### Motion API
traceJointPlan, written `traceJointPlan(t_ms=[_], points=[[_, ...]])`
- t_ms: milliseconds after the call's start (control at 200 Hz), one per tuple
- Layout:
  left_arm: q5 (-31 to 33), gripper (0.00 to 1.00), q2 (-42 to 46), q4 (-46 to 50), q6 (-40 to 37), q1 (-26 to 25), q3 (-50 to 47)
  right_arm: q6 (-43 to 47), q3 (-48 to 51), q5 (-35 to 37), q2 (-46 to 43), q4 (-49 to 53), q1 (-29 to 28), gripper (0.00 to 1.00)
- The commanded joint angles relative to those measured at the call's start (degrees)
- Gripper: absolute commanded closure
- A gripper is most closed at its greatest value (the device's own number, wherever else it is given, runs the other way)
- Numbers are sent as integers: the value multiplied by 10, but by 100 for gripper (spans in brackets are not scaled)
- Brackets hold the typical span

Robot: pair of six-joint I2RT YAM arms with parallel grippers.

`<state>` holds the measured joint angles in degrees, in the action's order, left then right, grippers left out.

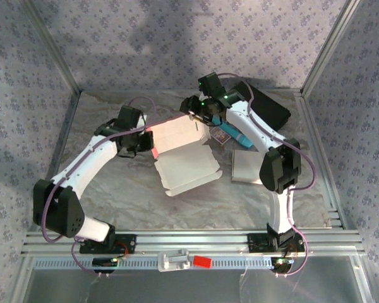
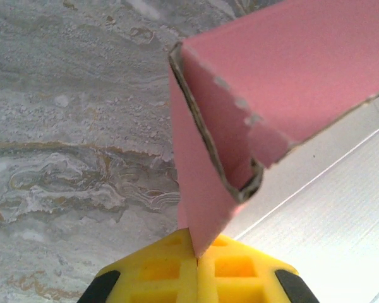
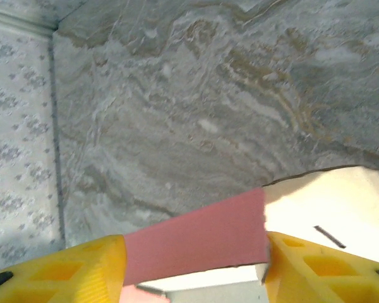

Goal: Fold the paper box

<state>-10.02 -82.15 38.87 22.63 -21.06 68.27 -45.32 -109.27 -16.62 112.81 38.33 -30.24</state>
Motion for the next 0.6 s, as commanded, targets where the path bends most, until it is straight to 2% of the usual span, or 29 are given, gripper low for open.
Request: traceJointPlan(t_ms=[0,135,250,440,530,595], points=[[-63,100,-7,-28,-48,16,23,37,24,-48,-80,2,25,41],[-155,100,-40,-63,-94,51,49,130,59,-108,-150,-8,73,42],[-215,100,-105,-72,-130,73,100,174,125,-142,-221,-53,122,45],[-311,100,-174,-64,-225,79,174,199,281,-206,-323,-156,233,53],[-357,100,-187,-55,-260,78,195,214,357,-277,-352,-218,292,53],[-386,100,-196,-45,-278,78,205,254,387,-309,-357,-237,307,53]])
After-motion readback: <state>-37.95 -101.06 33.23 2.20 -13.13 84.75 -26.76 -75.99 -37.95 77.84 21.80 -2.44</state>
